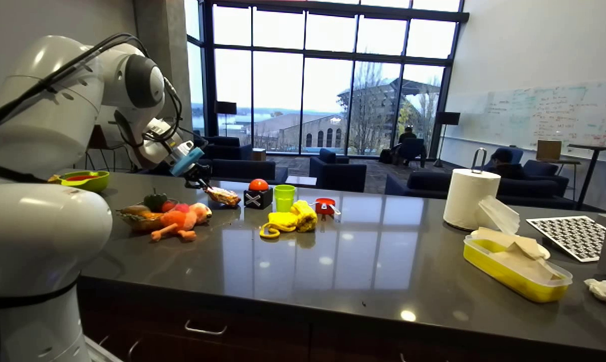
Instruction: Move the orange packet to the left side of the black box
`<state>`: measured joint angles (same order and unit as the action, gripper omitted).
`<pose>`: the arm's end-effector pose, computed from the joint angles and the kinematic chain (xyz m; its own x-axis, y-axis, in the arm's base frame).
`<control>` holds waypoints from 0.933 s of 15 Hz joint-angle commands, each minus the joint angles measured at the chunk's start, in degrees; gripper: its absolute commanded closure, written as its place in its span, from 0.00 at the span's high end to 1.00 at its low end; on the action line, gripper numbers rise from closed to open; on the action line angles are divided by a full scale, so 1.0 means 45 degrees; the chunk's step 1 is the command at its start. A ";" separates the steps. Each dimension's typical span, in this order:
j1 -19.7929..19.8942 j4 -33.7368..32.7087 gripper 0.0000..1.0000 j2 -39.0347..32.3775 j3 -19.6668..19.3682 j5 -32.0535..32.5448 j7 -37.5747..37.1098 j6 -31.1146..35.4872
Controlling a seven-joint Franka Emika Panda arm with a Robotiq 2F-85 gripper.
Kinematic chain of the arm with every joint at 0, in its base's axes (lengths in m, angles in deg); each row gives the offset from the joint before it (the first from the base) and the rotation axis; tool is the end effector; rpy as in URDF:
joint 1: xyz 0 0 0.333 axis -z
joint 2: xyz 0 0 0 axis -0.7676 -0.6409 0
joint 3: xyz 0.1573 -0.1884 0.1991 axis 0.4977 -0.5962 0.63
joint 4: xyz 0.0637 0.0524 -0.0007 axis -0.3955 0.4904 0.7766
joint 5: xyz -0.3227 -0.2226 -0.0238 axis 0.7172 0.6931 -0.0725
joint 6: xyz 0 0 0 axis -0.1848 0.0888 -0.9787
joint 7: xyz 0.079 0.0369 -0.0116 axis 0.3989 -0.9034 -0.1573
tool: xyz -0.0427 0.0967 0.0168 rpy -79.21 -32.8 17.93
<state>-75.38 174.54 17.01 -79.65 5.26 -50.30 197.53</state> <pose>0.6063 0.3684 0.3115 0.5507 0.8346 -0.0142 0.6497 -0.4179 0.6350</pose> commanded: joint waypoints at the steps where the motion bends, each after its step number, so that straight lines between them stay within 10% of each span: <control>1: -0.0159 0.0058 0.33 -0.0026 -0.0099 0.0181 -0.0172 -0.0074; 10: 0.0034 -0.0134 0.95 0.0647 0.0478 -0.2630 0.0238 -0.0869; 14: 0.0206 0.0054 1.00 0.1539 0.0342 -0.3936 0.0161 -0.1162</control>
<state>-75.45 172.73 19.52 -77.85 -8.64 -50.25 193.85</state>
